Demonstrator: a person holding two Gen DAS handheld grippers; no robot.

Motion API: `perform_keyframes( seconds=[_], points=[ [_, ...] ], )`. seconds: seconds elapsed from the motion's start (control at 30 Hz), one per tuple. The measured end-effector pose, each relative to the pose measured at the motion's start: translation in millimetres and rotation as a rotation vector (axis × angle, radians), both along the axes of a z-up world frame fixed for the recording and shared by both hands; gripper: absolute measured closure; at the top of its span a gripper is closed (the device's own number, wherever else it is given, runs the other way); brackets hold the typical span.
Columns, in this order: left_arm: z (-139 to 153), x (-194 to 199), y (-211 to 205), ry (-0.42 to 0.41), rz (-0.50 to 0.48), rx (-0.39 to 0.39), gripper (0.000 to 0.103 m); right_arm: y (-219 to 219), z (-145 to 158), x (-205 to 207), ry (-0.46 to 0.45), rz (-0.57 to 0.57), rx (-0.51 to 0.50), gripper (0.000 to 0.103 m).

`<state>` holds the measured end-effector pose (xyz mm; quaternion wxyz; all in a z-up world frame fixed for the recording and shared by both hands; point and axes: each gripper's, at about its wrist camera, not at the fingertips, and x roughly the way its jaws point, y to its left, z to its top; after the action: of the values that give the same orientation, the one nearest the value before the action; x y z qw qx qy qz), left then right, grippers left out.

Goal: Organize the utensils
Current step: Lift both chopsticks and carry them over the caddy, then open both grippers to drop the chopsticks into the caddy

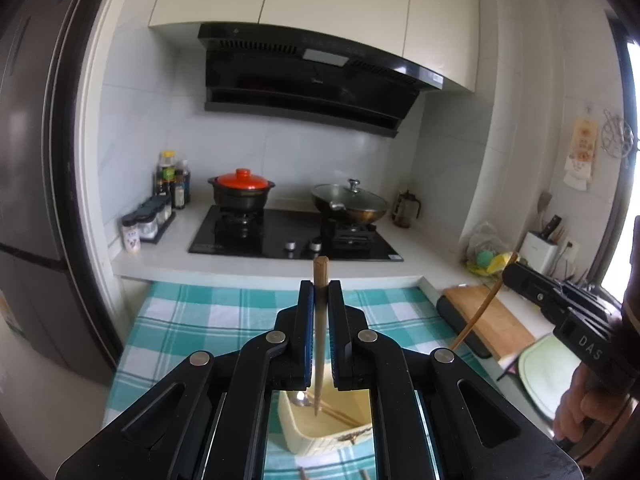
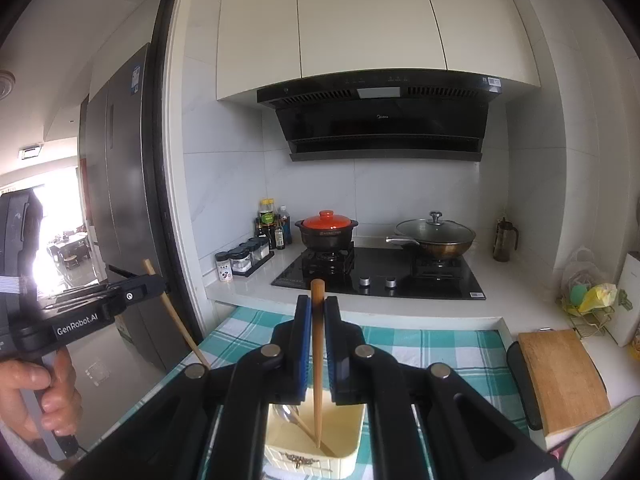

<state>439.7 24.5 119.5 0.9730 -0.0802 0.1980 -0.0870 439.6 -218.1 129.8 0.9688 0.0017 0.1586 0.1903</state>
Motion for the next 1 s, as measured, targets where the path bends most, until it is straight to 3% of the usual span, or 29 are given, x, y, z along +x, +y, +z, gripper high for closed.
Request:
perform_keyframes(
  seconds=[0.1,0.27,0.43,0.63,0.67,0.7,0.77,0.87,1.0],
  points=[
    [-21,29,-2,0.052,0.007,-0.033,0.098,8,-22,25,0.025,-0.002,-0.015,0.096],
    [-73,72,-11,0.195,-0.019,-0.029,0.098,19,-78,78,0.251,-0.005,-0.063,0.096],
    [-121,103,-21,0.328,-0.036,0.001,0.098,26,-128,114,0.419,-0.007,-0.109,0.096],
    [-146,116,-26,0.392,-0.043,0.004,0.095,25,-147,137,0.479,-0.023,-0.041,0.091],
    [-146,114,-25,0.394,-0.043,-0.002,0.085,25,-146,135,0.474,-0.024,-0.034,0.081],
    [-145,110,-23,0.395,-0.041,-0.006,0.065,24,-143,133,0.464,-0.024,-0.026,0.068],
    [-140,99,-18,0.381,-0.018,0.006,0.041,22,-137,125,0.437,-0.025,-0.024,0.063],
    [-133,72,-10,0.372,-0.025,0.063,0.032,16,-128,104,0.397,-0.012,-0.058,0.063],
    [-137,14,2,0.399,-0.034,0.21,0.017,1,-130,54,0.38,0.013,-0.123,0.062]
  ],
)
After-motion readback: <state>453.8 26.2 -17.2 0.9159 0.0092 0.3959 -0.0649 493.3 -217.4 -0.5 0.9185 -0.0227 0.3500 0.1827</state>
